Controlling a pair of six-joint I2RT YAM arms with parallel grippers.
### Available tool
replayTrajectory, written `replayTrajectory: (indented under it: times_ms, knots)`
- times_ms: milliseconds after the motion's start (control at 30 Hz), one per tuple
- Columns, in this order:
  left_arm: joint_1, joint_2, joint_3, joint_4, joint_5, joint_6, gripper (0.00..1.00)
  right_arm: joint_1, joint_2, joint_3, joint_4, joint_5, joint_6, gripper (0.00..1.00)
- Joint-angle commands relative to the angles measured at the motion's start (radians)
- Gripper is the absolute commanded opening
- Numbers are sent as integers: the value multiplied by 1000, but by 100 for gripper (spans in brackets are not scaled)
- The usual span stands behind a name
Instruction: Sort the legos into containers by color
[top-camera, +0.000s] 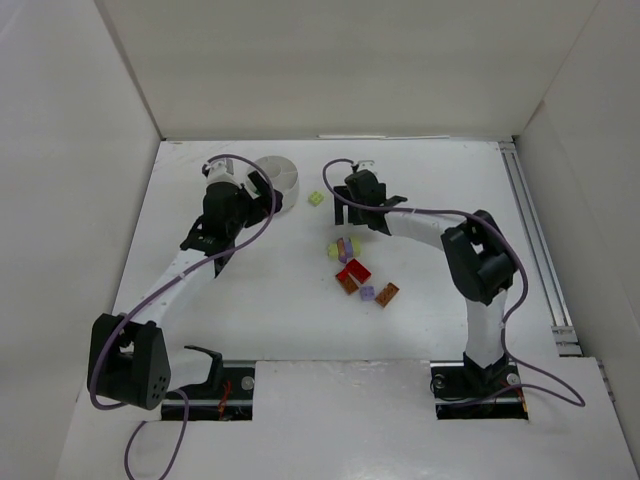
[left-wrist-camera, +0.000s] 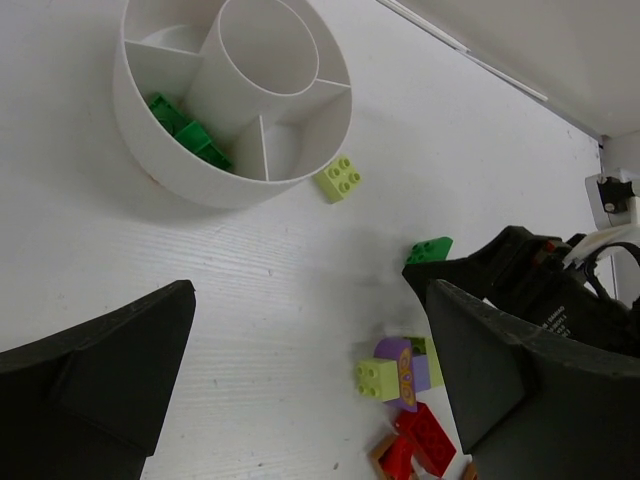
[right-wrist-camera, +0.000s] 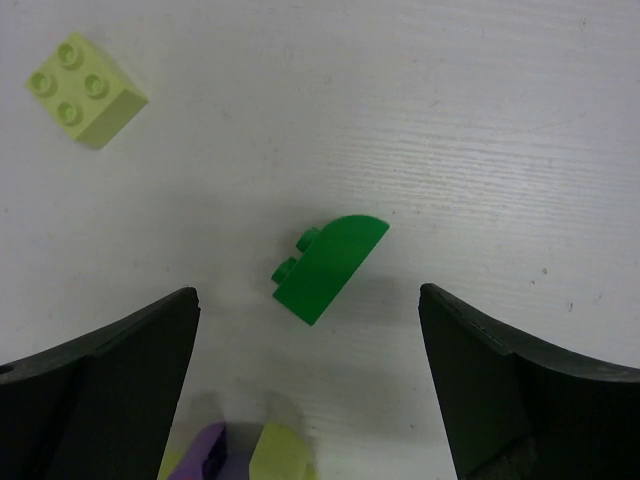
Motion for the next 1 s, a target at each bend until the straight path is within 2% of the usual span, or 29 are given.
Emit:
replayTrajectory:
  times_ms: [0, 133, 167, 200, 267, 467, 533, 633, 767, 800, 867, 900, 933, 967]
  knots:
    - [2, -30, -4, 31, 21, 4, 100, -10, 52, 65, 2, 45, 45, 95]
    - [2, -21, -15, 20, 21, 4, 100, -19, 84, 91, 2, 45, 56, 89]
    - [2, -21, -15, 20, 21, 4, 100, -19, 84, 91, 2, 58, 56, 81]
    - [2, -30, -15, 20, 21, 4, 100, -19, 95, 91, 2, 59, 56, 77]
    - [2, -30, -24, 20, 30, 4, 100, -28, 95, 91, 2, 59, 56, 76]
    - [2, -30, -6, -2, 55, 25, 100, -48, 115, 101, 11, 45, 27, 40]
    - [2, -30, -6, -2, 64, 25, 100, -59, 115, 101, 22, 32, -35, 31]
    - [2, -40, -6, -2, 87, 35, 100, -59, 115, 91, 75, -16, -121, 24]
    - [2, -28, 7, -21, 197, 81, 100, -59, 28, 24, 190, -139, -385, 13]
    - [2, -17, 16, -21, 273, 100, 100, -59, 1, 0, 224, -264, -453, 11]
    - [2, -3, 16, 17, 375, 116, 100, -59, -55, -84, 305, -419, -557, 11]
    - [2, 12, 16, 38, 433, 116, 100, -59, -115, -117, 330, -531, -688, 11]
    - [2, 22, 16, 64, 550, 127, 100, -59, -147, -149, 353, -705, -730, 11]
    - [2, 22, 2, 107, 600, 127, 100, -59, -178, -187, 385, -783, -770, 11]
